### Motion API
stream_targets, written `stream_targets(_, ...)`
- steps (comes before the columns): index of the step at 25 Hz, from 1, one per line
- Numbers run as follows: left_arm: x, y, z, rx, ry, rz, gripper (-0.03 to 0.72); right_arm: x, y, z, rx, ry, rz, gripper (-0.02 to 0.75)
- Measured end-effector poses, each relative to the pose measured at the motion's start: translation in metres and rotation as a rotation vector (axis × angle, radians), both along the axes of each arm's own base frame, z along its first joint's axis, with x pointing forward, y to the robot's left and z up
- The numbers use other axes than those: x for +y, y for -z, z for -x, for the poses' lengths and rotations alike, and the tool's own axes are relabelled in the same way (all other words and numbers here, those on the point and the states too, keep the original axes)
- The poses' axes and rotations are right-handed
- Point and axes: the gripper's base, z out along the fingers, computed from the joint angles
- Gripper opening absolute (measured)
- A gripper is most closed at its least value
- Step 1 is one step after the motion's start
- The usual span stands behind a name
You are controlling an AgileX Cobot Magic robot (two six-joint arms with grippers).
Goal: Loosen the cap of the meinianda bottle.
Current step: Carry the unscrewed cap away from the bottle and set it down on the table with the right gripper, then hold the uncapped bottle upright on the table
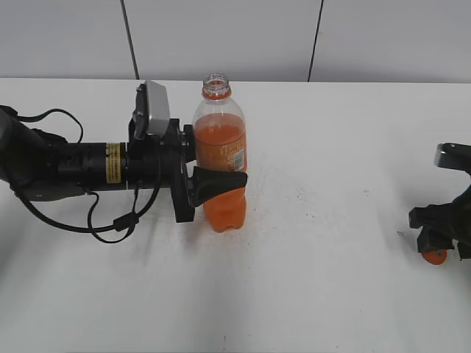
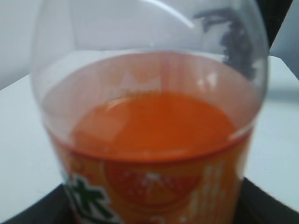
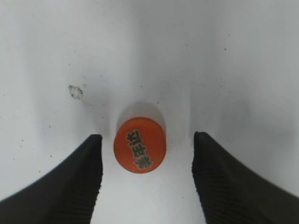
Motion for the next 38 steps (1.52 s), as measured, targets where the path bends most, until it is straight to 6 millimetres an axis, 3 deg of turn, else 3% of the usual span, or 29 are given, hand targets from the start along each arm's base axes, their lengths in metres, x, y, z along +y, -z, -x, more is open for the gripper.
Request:
stream_targets(4, 0.0, 0.0, 0.0, 0.0, 0.0, 0.0, 0.419, 0.001, -0.003, 0.001, 0.004, 0.016, -0.011, 0.463)
stream_targets(11, 0.0, 0.0, 0.0, 0.001, -0.002, 0.001, 0.421, 0.001, -0.038, 0.001, -0.065, 0.029, -0.031, 0.463)
stream_targets(17, 0.0, -0.001, 0.0, 0.007, -0.005, 0.015, 0.498, 0.001, -0.057, 0.003, -0.123, 0.028, -0.035, 0.463)
stream_targets(38, 0.001, -0.007, 0.004, 0.037, 0.001, 0.032, 0.509, 0.001, -0.074, 0.012, -0.144, 0.026, -0.038, 0.463)
